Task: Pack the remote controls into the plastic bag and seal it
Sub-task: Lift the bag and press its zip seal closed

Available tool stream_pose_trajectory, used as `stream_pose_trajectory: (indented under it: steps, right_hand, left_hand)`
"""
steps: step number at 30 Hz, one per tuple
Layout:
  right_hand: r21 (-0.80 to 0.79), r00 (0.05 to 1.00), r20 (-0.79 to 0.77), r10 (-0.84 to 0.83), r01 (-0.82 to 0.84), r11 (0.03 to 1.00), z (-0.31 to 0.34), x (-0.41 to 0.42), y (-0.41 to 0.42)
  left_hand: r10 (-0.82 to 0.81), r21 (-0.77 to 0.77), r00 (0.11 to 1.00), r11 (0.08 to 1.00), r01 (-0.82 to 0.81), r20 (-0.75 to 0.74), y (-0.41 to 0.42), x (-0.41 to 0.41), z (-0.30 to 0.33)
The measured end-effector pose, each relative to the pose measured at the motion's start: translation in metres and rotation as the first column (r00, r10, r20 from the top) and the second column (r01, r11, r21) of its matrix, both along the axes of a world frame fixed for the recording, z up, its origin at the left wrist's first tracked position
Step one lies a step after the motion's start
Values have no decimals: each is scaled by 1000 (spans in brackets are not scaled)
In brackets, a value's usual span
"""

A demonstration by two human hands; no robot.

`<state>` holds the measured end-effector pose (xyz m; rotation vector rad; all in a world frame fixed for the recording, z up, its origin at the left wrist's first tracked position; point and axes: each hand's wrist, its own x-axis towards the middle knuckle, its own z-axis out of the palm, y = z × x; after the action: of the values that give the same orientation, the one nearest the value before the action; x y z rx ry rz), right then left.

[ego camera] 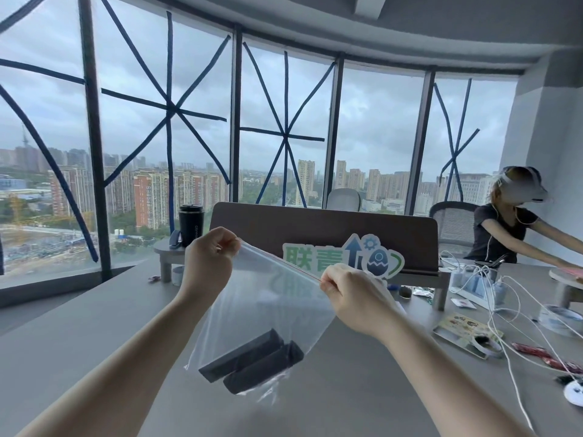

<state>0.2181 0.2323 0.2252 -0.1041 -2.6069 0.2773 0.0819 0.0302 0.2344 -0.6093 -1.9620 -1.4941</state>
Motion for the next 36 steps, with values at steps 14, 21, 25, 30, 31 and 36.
stream_pose_trajectory:
  steps: [14,21,25,30,31,36]
  right_hand:
    - [163,994,-105,-28,45,986,21,-9,-20]
    - [-22,992,-109,-66,64,998,12,-102,-16]
    - [-256,981,-178,-83,35,966,19,-191,-21]
    - [-306,957,-289,-7,-85,948,7,-251,-43]
    - [-313,960,-277,27,-117,943,-6,-256,-47]
    - [-365,990,-88,108,-132,922,-83,-262,-60]
  left_hand:
    - [-64,170,991,984,43,120,-30,-40,-9]
    - [-68,172,954,985,18,291,-37,-96,-32]
    - [-124,241,932,970,41,341,-44,-155,-14]
    - [-99,277,925,961,-7,366,-67,-220,-15]
    - [-95,285,921,958,-19,379,-73,-227,-25]
    - [-88,308,878,949,-70,470,-94,-236,-103]
